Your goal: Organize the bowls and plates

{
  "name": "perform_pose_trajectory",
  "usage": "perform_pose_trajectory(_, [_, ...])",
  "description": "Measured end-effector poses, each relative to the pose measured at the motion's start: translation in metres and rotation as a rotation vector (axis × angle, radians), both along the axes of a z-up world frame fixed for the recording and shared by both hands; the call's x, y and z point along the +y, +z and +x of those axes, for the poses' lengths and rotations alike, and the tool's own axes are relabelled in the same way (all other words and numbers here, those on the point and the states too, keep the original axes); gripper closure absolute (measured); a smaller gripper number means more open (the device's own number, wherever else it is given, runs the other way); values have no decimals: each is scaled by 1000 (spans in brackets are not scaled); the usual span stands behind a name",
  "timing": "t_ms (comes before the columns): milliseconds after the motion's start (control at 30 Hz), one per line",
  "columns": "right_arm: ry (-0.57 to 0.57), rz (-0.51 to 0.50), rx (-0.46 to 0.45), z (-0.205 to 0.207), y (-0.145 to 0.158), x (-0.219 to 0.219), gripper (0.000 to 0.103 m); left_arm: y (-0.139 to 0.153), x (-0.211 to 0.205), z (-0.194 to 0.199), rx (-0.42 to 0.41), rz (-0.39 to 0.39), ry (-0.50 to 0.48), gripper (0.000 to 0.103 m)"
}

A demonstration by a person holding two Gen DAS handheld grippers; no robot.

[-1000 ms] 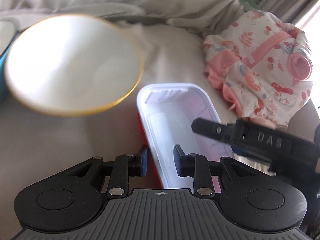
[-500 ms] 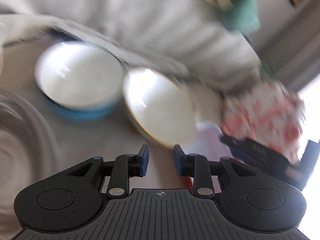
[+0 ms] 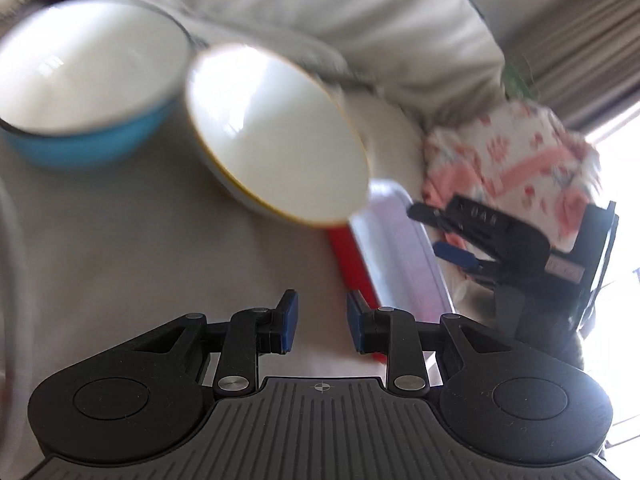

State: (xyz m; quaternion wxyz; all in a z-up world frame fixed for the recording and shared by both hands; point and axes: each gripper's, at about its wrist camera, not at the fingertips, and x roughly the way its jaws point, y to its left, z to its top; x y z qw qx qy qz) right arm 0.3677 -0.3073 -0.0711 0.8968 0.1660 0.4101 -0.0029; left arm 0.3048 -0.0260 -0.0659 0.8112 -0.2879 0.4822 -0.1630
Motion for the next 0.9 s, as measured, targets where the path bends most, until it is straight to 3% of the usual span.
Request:
perform_pose_trajectory(200, [-18,134,45,-16,-15,-23,38,-15,-42,21,25,-37,-53,73])
perform_pose_trajectory(400, [-55,269,95,-31,-32,-49,38,-16,-70,40,-10,20,-68,71])
perform_pose_trajectory(533, [-98,283,80,-39,-36,-61,38,-16,-85,49,-37,48,-91,71])
perform_pose_trajectory(767, [-138,114,-32,-52,-19,-54,38,-12,-78,32,-31,106,-122,71])
perform_pose_trajectory(900, [-70,-138,-206,-60,9,-22,37,12,-29,-1,-61,-9,-46,71])
